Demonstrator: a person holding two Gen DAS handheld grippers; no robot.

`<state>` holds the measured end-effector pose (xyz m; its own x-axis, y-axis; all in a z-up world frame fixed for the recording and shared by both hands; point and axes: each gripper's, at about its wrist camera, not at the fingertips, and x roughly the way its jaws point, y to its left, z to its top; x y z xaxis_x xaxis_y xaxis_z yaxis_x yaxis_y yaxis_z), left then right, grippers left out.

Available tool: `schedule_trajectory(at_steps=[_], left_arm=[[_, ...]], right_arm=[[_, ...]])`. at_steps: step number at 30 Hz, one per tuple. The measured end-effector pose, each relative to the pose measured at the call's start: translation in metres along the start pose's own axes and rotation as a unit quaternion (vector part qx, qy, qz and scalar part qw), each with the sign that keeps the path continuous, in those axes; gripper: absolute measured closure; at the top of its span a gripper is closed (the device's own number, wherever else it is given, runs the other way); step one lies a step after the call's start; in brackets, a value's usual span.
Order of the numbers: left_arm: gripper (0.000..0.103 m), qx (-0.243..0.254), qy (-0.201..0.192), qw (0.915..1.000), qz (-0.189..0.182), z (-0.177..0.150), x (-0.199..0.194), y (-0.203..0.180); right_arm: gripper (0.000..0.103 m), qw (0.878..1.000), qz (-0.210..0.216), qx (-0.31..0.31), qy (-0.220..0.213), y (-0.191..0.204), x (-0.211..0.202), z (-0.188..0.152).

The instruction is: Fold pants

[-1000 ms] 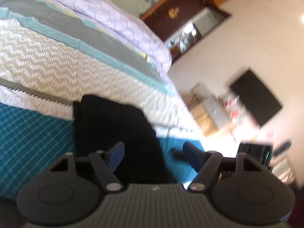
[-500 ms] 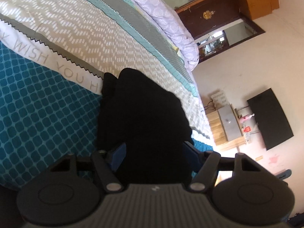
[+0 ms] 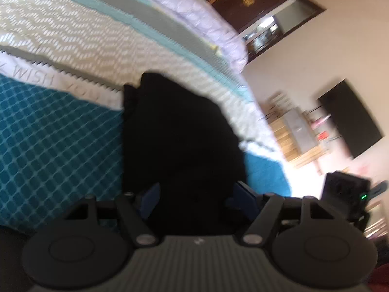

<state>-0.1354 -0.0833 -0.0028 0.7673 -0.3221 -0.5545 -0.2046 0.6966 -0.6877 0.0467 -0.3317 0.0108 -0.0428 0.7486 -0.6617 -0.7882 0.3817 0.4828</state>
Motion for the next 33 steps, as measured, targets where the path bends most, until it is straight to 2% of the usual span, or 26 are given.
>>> schedule_trajectory(at_steps=[3, 5, 7, 8, 9, 10, 12, 14, 17, 21, 26, 27, 30, 33], left_arm=[[0.035, -0.006, -0.005, 1.0000, 0.001, 0.003, -0.001, 0.002], [0.034, -0.007, -0.013, 0.9999, -0.002, 0.006, -0.007, 0.001], [0.027, 0.000, -0.042, 0.9991, -0.006, 0.009, -0.025, 0.000], [0.017, 0.001, -0.062, 0.9981, -0.005, 0.011, -0.036, 0.002], [0.006, -0.002, -0.079, 0.9969, -0.002, 0.013, -0.045, 0.004], [0.003, -0.008, -0.093, 0.9956, 0.003, 0.015, -0.053, 0.008], [0.002, -0.025, -0.102, 0.9944, 0.012, 0.017, -0.061, 0.019], [0.000, -0.054, -0.090, 0.9943, 0.018, 0.018, -0.058, 0.030], [0.000, -0.076, -0.065, 0.9949, 0.009, 0.016, -0.045, 0.037], [0.000, -0.068, -0.034, 0.9971, -0.007, 0.021, -0.020, 0.037], [0.000, -0.066, 0.020, 0.9975, 0.013, 0.022, 0.025, 0.044], [0.000, -0.062, 0.025, 0.9977, 0.013, 0.020, 0.032, 0.044], [0.000, -0.031, 0.018, 0.9988, 0.033, 0.017, 0.041, 0.034], [0.000, -0.011, 0.018, 0.9980, 0.060, 0.012, 0.044, 0.022]], right_arm=[[0.073, 1.000, 0.003, 0.007, -0.015, 0.000, -0.006, 0.004], [0.066, 0.999, 0.005, 0.002, -0.031, 0.007, -0.006, 0.005], [0.049, 0.998, -0.001, 0.004, -0.067, 0.005, -0.019, 0.007], [0.046, 0.996, -0.004, 0.014, -0.087, -0.001, -0.027, 0.008], [0.039, 0.994, -0.010, 0.028, -0.107, -0.008, -0.036, 0.009], [0.028, 0.991, -0.019, 0.046, -0.127, -0.017, -0.042, 0.007], [0.016, 0.983, -0.043, 0.088, -0.158, -0.035, -0.052, 0.003], [0.016, 0.976, -0.043, 0.131, -0.166, -0.052, -0.053, -0.001], [0.016, 0.973, -0.030, 0.174, -0.149, -0.068, -0.042, -0.008], [0.016, 0.975, -0.025, 0.186, -0.121, -0.070, -0.021, -0.016], [0.016, 0.979, -0.007, 0.186, -0.087, -0.066, 0.001, -0.021], [0.012, 0.978, -0.001, 0.190, -0.082, -0.067, 0.007, -0.024], [0.006, 0.969, 0.017, 0.218, -0.117, -0.070, 0.012, -0.033], [0.005, 0.972, 0.009, 0.202, -0.123, -0.064, 0.014, -0.033]])
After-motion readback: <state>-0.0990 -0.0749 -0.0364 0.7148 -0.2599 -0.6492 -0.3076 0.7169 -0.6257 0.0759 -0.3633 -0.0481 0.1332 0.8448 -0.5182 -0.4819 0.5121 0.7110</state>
